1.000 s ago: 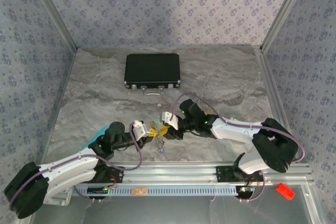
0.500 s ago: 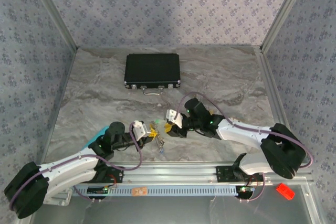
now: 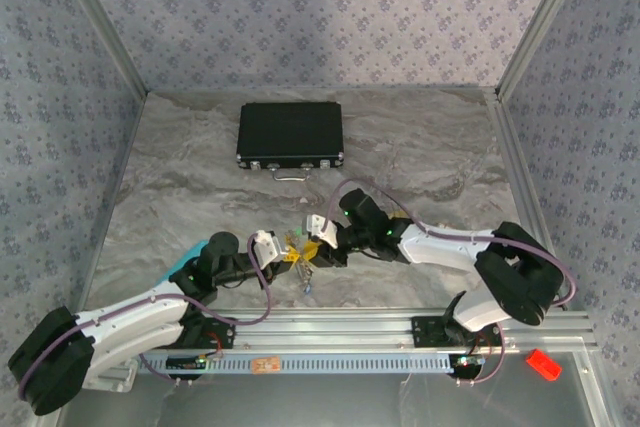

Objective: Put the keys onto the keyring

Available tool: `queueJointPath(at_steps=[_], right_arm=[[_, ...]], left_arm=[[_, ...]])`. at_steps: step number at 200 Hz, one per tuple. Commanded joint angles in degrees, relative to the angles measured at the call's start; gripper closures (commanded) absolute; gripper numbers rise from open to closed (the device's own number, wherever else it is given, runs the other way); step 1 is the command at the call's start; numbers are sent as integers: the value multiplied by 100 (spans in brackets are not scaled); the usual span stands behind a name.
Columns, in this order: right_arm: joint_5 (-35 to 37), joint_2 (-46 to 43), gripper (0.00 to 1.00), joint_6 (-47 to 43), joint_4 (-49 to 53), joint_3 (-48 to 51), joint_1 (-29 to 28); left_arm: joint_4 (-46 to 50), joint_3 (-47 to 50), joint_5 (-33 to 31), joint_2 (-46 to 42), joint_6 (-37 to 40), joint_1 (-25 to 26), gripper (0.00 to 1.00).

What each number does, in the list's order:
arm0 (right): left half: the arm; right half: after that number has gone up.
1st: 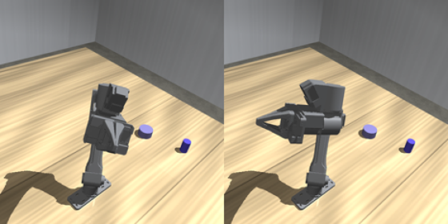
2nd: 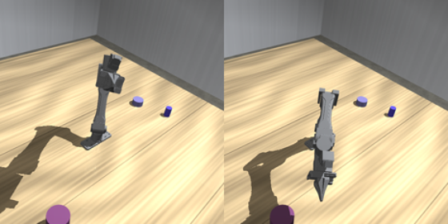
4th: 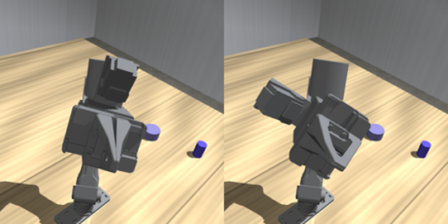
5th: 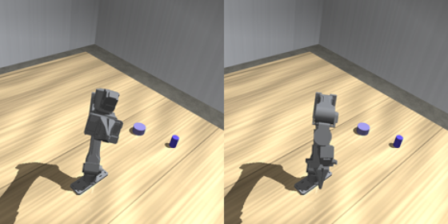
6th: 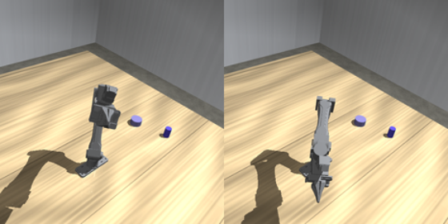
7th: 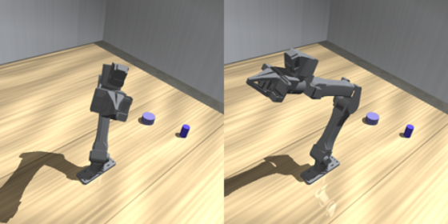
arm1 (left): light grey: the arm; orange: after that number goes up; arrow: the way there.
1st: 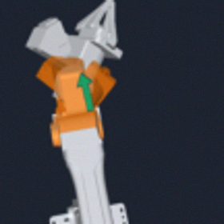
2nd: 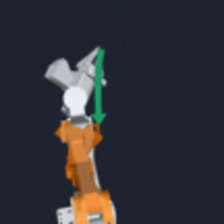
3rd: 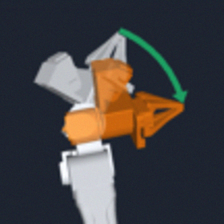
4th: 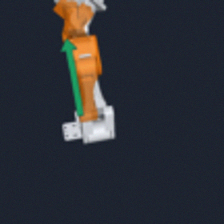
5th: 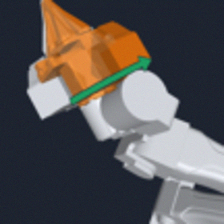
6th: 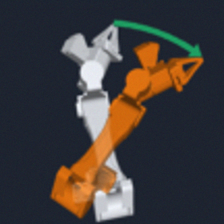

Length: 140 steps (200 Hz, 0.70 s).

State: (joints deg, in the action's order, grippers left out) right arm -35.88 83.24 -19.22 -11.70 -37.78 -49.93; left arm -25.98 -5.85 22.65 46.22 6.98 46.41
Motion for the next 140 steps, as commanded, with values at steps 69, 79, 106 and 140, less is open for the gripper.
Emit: queueJointPath(at_steps=[69, 79, 106, 140], right_arm=[[-332, 221, 92, 98, -295, -267, -24], [-339, 211, 99, 94, -281, -267, -8], [-254, 98, 100, -18, -10, -310, 11], [148, 62, 100, -594, 1169, -737, -77]], left_arm=[[-348, -54, 192, -47, 50, 8, 100], [-336, -49, 169, -59, 40, 7, 100], [-155, -61, -25, -157, 21, 1, 93], [401, -212, -153, -242, 128, 1, 79]])
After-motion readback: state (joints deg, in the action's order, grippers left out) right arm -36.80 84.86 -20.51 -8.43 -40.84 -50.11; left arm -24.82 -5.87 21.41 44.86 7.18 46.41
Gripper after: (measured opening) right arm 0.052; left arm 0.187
